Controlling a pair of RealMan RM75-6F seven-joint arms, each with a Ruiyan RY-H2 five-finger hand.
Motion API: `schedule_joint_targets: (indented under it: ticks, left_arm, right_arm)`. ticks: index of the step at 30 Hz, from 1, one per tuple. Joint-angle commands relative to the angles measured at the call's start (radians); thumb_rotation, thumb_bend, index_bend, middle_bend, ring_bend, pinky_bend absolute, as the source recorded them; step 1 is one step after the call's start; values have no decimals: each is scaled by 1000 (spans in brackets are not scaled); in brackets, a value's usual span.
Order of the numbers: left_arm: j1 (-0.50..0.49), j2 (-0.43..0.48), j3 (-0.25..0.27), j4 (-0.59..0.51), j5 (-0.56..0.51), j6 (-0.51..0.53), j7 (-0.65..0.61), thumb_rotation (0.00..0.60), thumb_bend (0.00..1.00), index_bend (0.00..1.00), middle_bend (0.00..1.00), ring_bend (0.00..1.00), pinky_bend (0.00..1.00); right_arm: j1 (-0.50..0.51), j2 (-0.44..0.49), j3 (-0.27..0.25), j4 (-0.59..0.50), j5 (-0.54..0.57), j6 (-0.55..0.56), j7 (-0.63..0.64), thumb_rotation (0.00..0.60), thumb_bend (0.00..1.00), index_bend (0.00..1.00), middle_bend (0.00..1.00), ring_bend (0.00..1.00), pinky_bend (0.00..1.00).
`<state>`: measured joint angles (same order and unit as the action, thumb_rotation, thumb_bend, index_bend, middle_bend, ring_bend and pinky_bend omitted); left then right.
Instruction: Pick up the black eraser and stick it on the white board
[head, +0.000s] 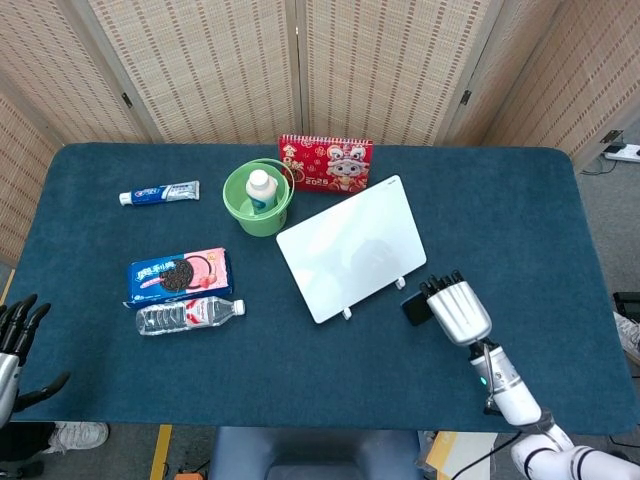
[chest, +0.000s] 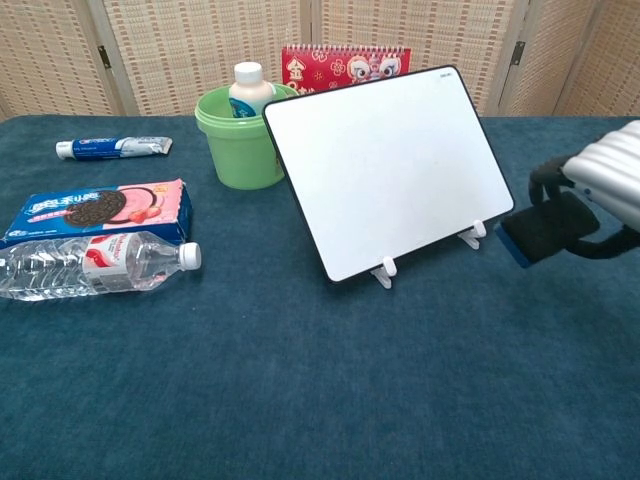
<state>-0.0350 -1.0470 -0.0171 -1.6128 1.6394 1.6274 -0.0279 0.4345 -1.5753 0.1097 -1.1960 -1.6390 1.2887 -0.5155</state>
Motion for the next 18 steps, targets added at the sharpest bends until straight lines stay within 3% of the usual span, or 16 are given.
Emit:
schedule_joint_targets:
  ticks: [1,8,18]
  left_arm:
    - [-1,2,1,-1,1,-2,-2,600,194,0,0,0,9]
    - [0,14,4,0,3,-2,-31,600,194,0,0,0,10]
    - [3,32,7,2,11,10,-83,600,194,0,0,0,10]
  right_arm:
    - [83,-131,70,142,-14,43,7,600,249,601,513,541,470]
    - [202,-366,156,413,-22,163,44,600,249,601,513,539,470]
    - [347,-531,207,685,37,137,50,600,249,576,467,518,466]
